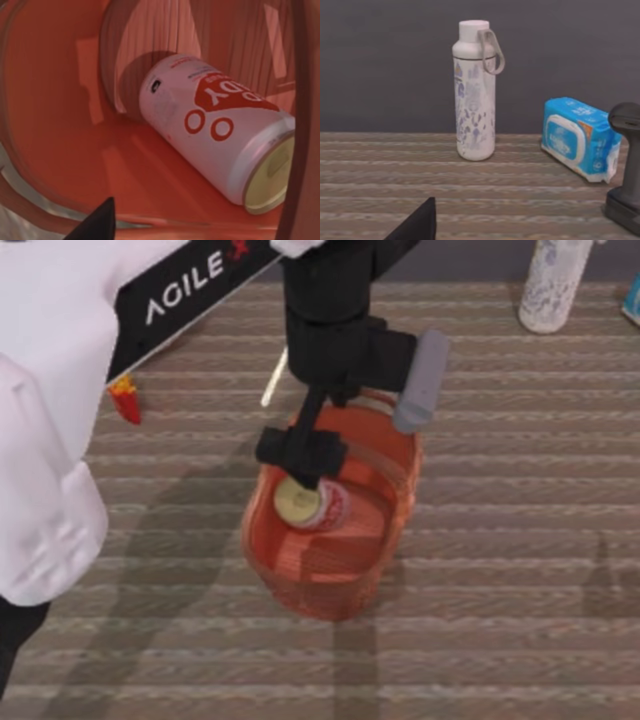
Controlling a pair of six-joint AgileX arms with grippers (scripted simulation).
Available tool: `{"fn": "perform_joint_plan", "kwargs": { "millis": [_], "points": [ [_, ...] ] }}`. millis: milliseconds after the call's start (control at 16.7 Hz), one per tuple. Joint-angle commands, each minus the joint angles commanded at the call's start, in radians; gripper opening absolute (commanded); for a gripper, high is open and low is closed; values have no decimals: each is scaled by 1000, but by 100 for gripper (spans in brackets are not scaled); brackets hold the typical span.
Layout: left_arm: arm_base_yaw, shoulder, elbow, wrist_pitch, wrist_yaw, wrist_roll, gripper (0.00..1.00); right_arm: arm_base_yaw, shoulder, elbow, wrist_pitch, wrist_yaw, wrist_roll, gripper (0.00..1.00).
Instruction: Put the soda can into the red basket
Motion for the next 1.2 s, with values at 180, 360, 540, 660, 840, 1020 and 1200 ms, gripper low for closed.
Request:
{"fn": "perform_joint_plan", "kwargs": {
  "millis": [180,360,540,660,840,1020,1200],
  "points": [
    [5,-1,-2,2,1,-1,100,0,0,0,0,0,0,100],
    [2,-7,-37,30,0,1,100,0,0,0,0,0,0,100],
    [1,-19,-100,81,0,1,100,0,0,0,0,0,0,100],
    [1,-22,-118,96,0,0,100,0,0,0,0,0,0,100],
    [1,-22,-118,96,0,0,100,0,0,0,0,0,0,100],
    [1,-22,-118,96,0,0,77,0,0,0,0,0,0,100],
    [1,-22,-118,96,0,0,55,0,0,0,0,0,0,100]
  ]
}}
